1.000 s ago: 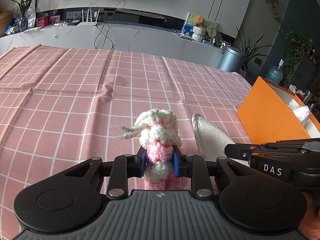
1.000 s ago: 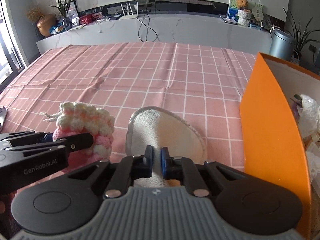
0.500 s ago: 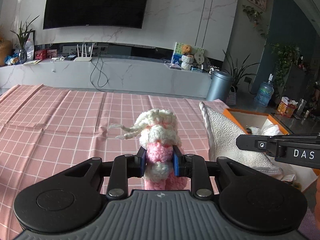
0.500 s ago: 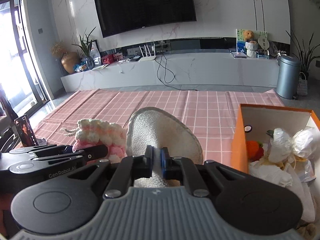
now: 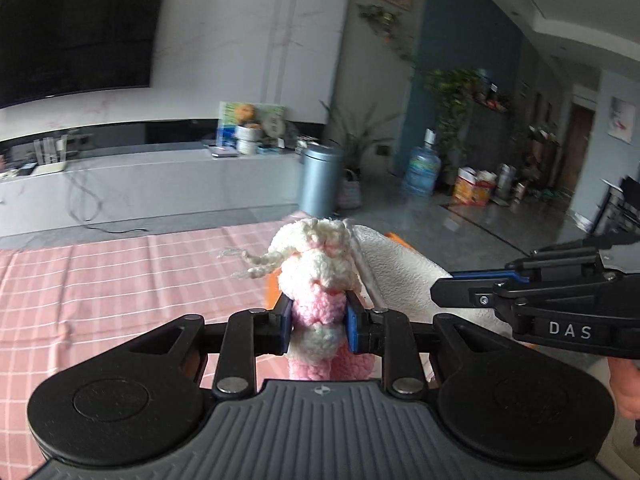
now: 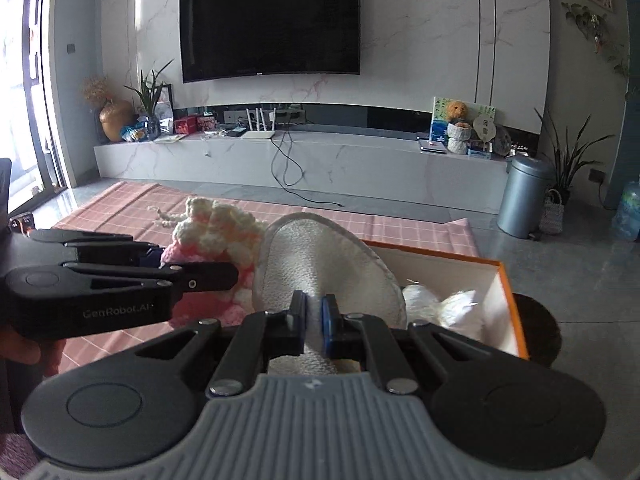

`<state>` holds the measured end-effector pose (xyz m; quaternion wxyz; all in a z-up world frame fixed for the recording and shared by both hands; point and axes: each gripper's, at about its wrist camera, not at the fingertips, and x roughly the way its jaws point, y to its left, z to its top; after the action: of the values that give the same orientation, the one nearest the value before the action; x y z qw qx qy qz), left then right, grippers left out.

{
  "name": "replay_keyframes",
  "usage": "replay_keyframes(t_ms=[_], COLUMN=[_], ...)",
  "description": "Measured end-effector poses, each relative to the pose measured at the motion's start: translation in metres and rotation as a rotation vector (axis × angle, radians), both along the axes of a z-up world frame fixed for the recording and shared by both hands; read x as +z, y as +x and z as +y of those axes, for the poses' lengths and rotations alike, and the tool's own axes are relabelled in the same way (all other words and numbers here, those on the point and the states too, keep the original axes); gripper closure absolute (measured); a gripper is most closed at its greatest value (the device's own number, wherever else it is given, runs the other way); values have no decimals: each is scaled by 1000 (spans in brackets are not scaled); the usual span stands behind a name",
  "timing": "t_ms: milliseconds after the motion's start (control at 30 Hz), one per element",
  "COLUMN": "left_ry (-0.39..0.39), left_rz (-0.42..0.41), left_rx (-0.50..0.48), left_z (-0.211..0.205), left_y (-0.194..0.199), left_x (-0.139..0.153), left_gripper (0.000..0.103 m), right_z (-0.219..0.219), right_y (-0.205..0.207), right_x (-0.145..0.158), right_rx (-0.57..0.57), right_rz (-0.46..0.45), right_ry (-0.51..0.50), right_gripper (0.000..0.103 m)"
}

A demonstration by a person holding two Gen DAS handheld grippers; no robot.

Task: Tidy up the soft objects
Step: 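Carry the knitted item with the left tool and pouch with the right tool over the box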

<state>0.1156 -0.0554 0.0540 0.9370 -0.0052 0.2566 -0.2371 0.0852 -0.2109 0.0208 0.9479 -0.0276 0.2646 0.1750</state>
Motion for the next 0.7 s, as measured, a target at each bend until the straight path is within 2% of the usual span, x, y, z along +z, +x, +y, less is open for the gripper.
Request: replay_keyframes(t_ms=[100,233,400,567,700], left_ry=[31,122,270,354,454], left_rz=[32,74,110,155,167], left_rx=[-88,-195,-286,-367,-400], left_z=[-30,-68,-105,-126,-138], left_y=[8,17,25,28,35], left_x=[-6,-22,-50,-72,-89], left_gripper=[74,74,74,74,74], right_z=[-25,-56,-93,-100,-98], right_y=[-2,4,17,33,46], right_x=[-2,-15,-40,-61,-72], right_rx=[-22,-56,-80,-63,-19], right_rz=[12,67,188,266,306], right_ry=[-76,-156,-159,-212,-252], right_gripper=[97,97,97,97,97])
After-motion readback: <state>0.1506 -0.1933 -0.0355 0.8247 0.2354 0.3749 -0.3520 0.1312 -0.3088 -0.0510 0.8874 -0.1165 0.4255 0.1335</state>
